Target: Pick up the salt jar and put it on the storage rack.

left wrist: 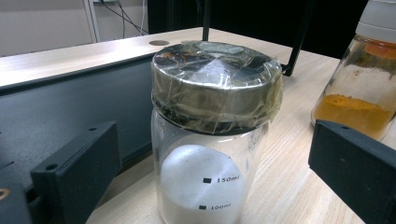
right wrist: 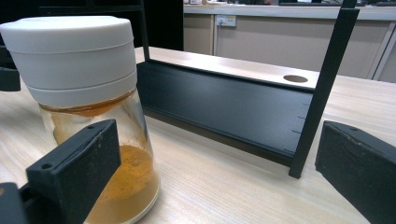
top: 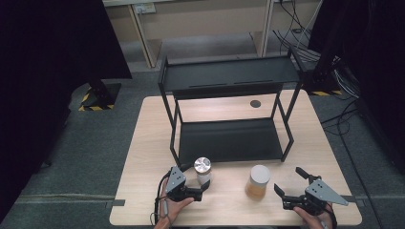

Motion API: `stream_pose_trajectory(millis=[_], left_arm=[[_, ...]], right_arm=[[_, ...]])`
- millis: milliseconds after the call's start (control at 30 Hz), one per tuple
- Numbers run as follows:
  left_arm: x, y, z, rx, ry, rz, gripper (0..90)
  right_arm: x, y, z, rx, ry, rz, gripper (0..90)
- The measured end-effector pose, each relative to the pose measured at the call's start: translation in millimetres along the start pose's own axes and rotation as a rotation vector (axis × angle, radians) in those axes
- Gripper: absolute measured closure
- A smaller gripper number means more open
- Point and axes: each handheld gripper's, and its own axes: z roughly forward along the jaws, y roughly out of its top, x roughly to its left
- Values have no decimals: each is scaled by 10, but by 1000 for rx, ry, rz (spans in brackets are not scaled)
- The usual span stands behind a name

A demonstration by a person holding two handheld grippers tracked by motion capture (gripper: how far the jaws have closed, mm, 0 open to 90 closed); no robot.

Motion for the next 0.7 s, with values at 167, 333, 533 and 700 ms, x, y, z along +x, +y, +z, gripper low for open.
stream_pose_trajectory(millis=[167, 333, 533, 700], left_arm=[[-4, 1, 18, -2, -3, 1, 18], [-11, 6, 33, 1, -4, 2, 18], [-18, 11, 59, 1, -2, 2, 19], [-10, 25, 84, -1, 0, -1, 19]], right_arm=[[-1, -1, 0, -1, -1, 1, 4], [1, 0, 0, 0, -1, 1, 4], [-1, -4, 2, -2, -1, 1, 4], [1, -4, 4, -3, 0, 1, 4]])
